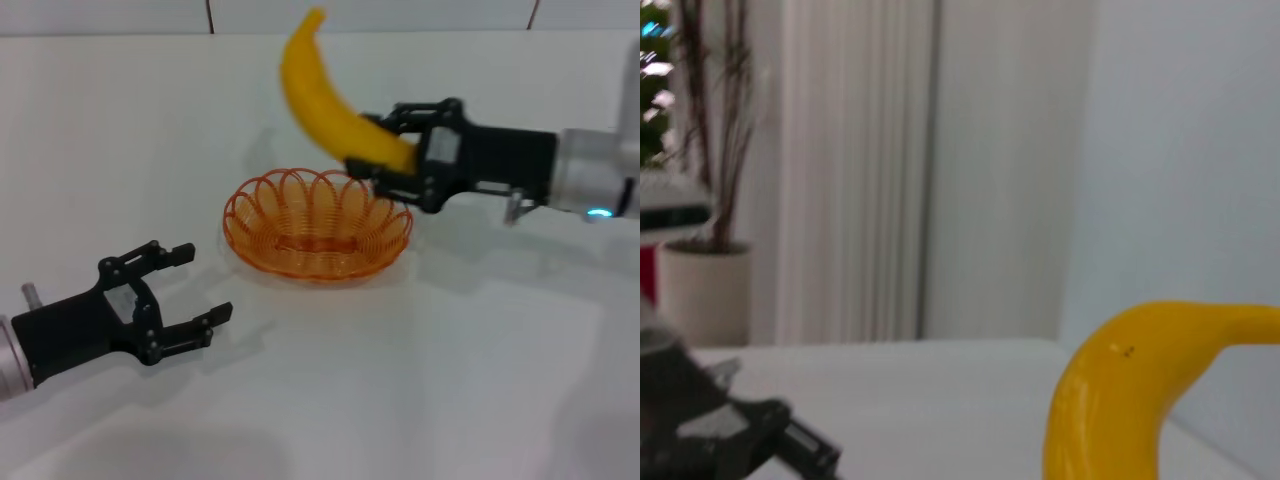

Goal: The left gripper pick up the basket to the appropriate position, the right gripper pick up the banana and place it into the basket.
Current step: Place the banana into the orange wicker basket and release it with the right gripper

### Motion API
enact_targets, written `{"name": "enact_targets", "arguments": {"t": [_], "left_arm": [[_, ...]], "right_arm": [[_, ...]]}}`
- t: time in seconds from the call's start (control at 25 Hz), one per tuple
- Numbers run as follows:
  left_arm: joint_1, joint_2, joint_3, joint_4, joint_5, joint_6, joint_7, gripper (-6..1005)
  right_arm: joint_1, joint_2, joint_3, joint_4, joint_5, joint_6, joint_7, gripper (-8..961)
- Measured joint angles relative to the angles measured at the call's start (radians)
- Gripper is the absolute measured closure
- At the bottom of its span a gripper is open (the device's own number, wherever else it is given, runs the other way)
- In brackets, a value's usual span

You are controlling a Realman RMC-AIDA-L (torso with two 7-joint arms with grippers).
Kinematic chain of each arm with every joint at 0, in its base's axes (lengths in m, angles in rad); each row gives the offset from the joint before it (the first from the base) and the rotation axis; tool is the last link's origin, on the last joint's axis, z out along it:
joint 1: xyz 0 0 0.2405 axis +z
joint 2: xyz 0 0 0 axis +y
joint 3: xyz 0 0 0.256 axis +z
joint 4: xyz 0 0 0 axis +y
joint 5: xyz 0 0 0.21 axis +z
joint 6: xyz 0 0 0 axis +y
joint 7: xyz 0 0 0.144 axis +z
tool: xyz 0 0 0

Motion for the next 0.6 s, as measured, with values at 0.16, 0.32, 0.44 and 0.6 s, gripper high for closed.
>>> {"name": "enact_targets", "arguments": {"t": [0.16,0.32,0.44,0.6], "left_arm": [[-0.018,-0.001,-0.001,-0.004,-0.004,0.018,0.0,167],[-0.04,-0.002,0.0,-0.031,-0.004,0.019,0.0,167],[-0.044,-0.001,0.0,-0.036,-0.004,0.031,-0.002,168],[-0.042,0.0,-0.001,-0.037,-0.004,0.048,0.0,168]], "right_arm": [[0.045,0.005,-0.063,0.037,0.003,0.084,0.001,438],[0.082,0.01,-0.115,0.087,0.003,0.13,-0.002,433],[0.093,0.014,-0.162,0.095,0.004,0.148,0.0,429],[0.092,0.015,-0.169,0.102,0.005,0.156,0.004,424]]}}
